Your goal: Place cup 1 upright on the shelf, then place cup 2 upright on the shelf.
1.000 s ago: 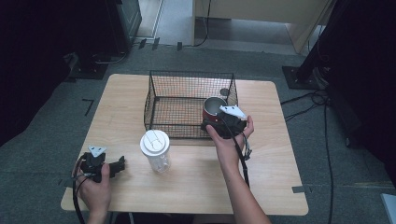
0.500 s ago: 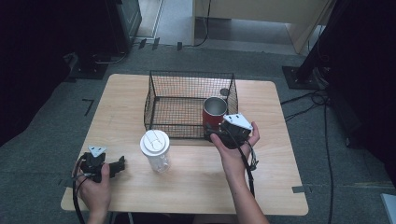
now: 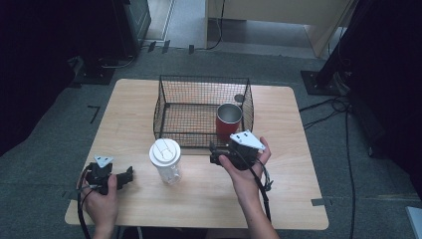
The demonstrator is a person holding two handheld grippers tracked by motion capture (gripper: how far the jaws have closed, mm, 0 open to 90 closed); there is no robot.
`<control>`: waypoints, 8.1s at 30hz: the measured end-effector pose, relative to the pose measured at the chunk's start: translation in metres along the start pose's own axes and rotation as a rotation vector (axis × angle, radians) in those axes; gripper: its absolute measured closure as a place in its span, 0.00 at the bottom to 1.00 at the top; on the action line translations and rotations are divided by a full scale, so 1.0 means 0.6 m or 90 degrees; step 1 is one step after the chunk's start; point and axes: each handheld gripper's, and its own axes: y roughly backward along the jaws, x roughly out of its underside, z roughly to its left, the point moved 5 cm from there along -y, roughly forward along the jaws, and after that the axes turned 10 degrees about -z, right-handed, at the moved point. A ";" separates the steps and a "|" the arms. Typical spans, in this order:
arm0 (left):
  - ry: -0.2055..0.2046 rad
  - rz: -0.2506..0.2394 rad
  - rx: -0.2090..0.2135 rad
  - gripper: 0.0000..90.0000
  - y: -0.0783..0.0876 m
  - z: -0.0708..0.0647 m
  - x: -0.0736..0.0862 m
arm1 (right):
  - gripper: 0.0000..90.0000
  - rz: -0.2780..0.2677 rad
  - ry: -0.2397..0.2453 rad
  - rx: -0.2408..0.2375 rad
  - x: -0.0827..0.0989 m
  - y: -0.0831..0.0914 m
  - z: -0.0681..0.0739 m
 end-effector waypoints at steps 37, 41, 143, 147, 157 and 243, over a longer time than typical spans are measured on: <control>0.000 0.000 0.000 0.00 0.000 0.000 0.000 | 0.00 -0.001 -0.003 -0.174 0.026 0.026 0.146; 0.000 0.000 0.000 0.00 0.000 0.000 0.000 | 0.00 -0.001 -0.006 -0.193 0.026 0.028 0.160; 0.000 0.000 0.000 0.00 0.000 0.000 0.000 | 0.18 -0.060 0.077 -0.150 0.018 -0.037 0.247; 0.000 0.001 0.000 0.00 0.000 0.000 0.000 | 0.18 -0.064 0.079 -0.149 0.007 -0.035 0.246; 0.000 0.001 0.000 0.00 0.000 0.000 0.000 | 0.18 -0.090 0.075 -0.141 -0.031 -0.032 0.232; -0.002 0.002 0.000 0.00 0.000 0.000 0.000 | 0.18 -0.131 0.041 -0.092 -0.117 -0.327 0.131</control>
